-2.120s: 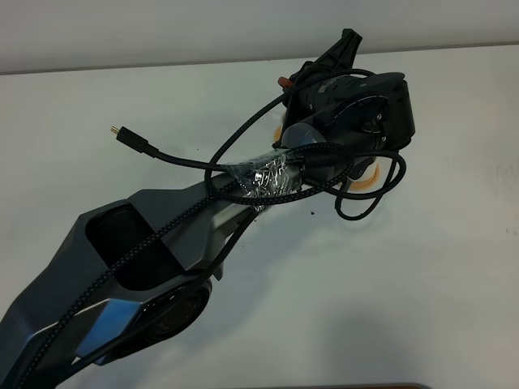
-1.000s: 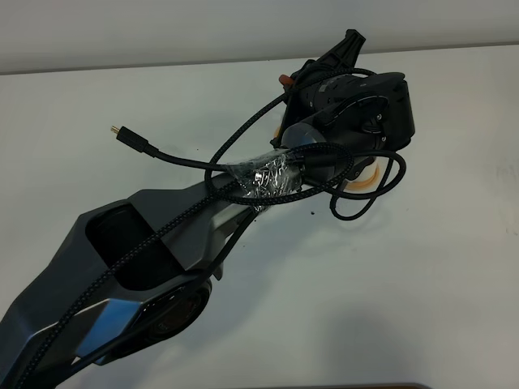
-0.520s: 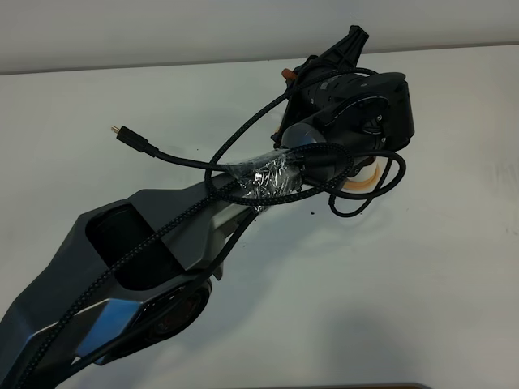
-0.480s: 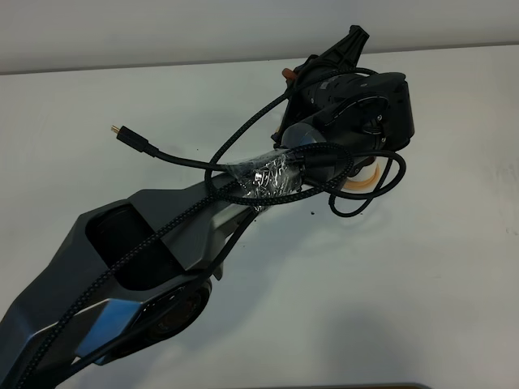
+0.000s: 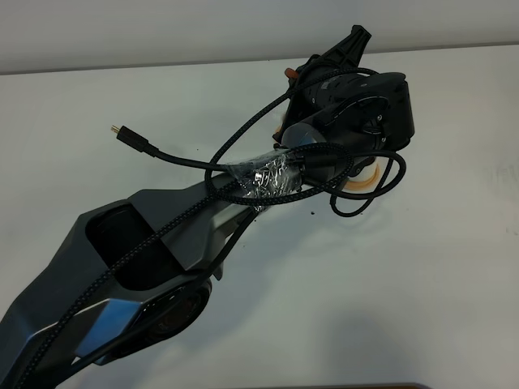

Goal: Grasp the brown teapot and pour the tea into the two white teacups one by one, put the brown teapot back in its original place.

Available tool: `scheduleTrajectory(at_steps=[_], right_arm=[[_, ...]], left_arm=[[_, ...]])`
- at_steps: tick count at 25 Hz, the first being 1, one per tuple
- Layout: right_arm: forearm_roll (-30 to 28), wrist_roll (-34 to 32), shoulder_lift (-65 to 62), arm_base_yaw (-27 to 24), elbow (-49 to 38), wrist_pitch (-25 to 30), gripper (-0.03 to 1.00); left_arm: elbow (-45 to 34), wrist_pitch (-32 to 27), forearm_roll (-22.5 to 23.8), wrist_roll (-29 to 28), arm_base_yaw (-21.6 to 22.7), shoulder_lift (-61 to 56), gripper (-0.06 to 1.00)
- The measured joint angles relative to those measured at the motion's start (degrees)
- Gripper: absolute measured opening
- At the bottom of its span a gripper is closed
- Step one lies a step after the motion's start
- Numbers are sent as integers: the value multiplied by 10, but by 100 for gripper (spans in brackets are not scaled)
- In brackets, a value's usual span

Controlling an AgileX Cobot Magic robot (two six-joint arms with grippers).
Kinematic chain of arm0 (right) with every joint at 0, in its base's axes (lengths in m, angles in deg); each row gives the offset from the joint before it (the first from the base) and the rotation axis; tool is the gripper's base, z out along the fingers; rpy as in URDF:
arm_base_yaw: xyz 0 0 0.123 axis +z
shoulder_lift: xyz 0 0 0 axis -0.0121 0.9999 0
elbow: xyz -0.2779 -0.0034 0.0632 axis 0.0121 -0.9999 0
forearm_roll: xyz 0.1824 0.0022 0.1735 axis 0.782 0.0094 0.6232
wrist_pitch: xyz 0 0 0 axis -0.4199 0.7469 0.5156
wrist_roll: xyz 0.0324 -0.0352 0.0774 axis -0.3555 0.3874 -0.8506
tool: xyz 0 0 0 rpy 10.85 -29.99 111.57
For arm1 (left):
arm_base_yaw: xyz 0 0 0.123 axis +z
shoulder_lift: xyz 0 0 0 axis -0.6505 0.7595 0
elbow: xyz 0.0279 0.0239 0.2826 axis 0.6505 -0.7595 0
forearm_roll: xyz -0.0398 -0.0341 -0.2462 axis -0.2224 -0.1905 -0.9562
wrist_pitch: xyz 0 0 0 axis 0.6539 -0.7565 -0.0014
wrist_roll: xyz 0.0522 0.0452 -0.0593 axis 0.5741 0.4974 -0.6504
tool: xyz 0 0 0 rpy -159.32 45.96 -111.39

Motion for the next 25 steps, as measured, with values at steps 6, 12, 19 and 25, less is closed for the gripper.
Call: scheduleTrajectory(at_steps=[6,12,19,25], right_arm=[[0,0,0,0,0,0,24],[0,0,0,0,0,0,24],[0,0,0,0,0,0,24],[0,0,0,0,0,0,24]], left_arm=[[0,-1,-7,0,0,0,11],[0,-16,-31,3,0,0,11],[0,-26,-71,-8,6,0,11],[0,-26,-79,-53,8,0,11]])
